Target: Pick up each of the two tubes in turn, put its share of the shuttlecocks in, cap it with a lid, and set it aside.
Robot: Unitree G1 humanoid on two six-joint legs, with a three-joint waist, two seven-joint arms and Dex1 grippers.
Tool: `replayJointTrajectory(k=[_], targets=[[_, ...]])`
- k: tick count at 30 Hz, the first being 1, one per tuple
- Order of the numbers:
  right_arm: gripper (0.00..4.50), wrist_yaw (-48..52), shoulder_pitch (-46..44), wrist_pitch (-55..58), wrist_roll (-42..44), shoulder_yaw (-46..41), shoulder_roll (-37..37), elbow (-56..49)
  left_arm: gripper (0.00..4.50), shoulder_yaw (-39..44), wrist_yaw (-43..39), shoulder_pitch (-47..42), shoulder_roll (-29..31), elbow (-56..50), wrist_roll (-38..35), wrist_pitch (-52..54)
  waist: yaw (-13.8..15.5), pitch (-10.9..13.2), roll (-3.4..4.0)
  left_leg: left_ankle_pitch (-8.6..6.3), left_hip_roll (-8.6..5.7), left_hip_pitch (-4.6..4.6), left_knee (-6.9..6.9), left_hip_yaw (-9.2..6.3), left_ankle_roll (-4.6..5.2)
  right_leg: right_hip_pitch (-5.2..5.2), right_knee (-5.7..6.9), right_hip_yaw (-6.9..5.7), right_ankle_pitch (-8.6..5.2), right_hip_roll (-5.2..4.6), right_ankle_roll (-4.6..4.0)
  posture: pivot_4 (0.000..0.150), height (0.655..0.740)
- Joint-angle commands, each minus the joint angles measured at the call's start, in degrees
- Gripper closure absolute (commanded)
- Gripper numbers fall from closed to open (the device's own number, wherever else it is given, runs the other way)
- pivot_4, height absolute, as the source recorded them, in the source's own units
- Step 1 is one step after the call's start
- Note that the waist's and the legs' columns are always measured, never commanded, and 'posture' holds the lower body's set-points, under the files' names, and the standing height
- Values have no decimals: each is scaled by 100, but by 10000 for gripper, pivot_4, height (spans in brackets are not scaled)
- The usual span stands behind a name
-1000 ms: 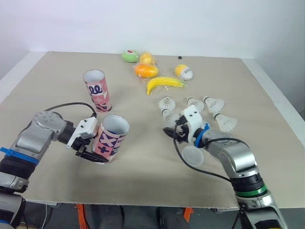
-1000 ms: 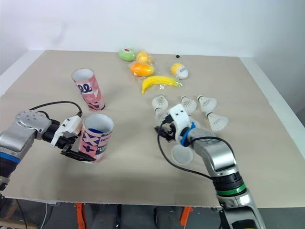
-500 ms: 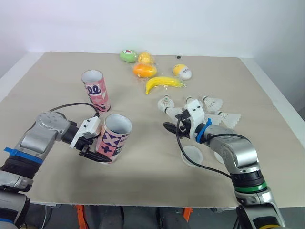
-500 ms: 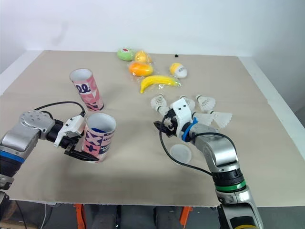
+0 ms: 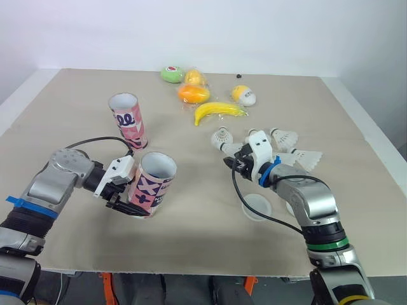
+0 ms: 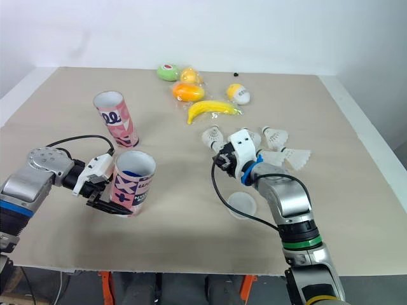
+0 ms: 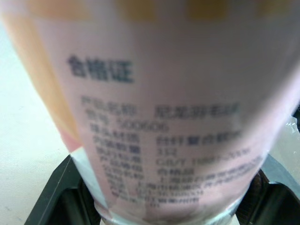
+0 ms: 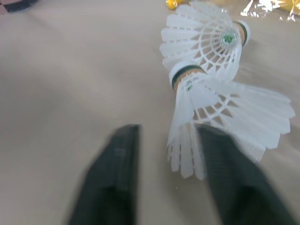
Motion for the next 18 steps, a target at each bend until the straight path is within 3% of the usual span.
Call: replayJointTrajectory(k=[1,13,18], targets=[[44510,33,-114,-92,2,-63,12,-188,15883,222,10,16,-13,-222,-33,36,0,0,0,0,0,0,0,0,0,0,0,0,0,0,0,1500,7400],[44510,1482,299,68,875,-248,-1053,-1993,15883,281,43,135,-29,-359,-20,102,2,2,3,0,0,-2,0,-2,0,0,0,-1,-1,0,-2,1500,7400],[44510,1919,25,-189,1247,-304,-1216,-2352,15883,284,20,110,-53,-309,2,81,1,3,4,0,1,-1,2,-2,0,0,0,-1,-1,0,3,1500,7400]])
